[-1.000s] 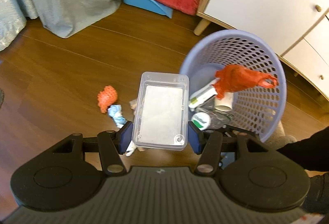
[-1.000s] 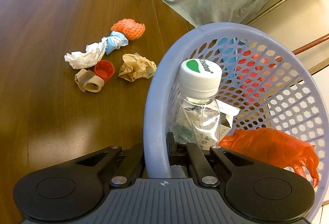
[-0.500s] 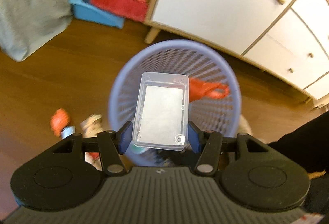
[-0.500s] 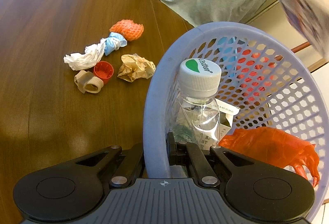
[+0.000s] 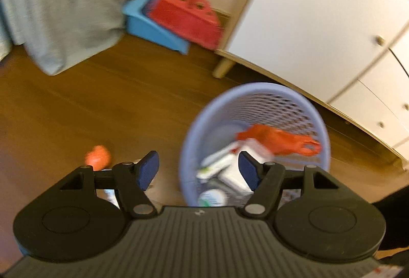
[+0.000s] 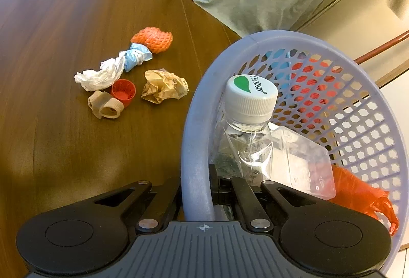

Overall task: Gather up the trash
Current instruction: 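Carry the clear box over the basket and release it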

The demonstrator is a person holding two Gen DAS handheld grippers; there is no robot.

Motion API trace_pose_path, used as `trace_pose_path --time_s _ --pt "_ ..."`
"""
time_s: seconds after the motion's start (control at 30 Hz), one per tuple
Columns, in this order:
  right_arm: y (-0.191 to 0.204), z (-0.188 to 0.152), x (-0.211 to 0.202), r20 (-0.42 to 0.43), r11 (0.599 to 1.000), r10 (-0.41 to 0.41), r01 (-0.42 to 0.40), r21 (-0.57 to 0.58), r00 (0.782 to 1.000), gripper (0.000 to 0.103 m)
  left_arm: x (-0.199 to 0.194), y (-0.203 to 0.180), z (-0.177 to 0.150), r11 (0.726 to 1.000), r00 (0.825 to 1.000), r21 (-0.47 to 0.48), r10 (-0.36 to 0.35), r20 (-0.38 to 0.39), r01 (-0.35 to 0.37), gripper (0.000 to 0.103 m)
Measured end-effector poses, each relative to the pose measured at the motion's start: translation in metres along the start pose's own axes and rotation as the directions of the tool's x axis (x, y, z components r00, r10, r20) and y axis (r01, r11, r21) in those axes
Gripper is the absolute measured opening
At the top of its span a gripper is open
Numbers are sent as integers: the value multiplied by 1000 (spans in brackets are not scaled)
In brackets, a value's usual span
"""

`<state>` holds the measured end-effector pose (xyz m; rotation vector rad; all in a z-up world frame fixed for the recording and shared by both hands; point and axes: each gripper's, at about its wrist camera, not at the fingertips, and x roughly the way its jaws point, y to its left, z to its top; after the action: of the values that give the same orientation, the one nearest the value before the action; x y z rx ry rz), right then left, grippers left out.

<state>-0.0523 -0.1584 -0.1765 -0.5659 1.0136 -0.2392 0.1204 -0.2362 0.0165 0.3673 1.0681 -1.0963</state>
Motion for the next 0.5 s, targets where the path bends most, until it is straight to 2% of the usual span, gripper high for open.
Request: trace_pose_path --time_s 0.2,0.5 --pt "2 -1 0 -2 1000 -1 1 -12 1000 0 -12 46 -7 994 997 -81 80 10 -79 64" --pt "4 -1 0 -4 1000 -8 8 -18 1000 0 -6 95 -40 979 986 -114 166 -33 -168 64"
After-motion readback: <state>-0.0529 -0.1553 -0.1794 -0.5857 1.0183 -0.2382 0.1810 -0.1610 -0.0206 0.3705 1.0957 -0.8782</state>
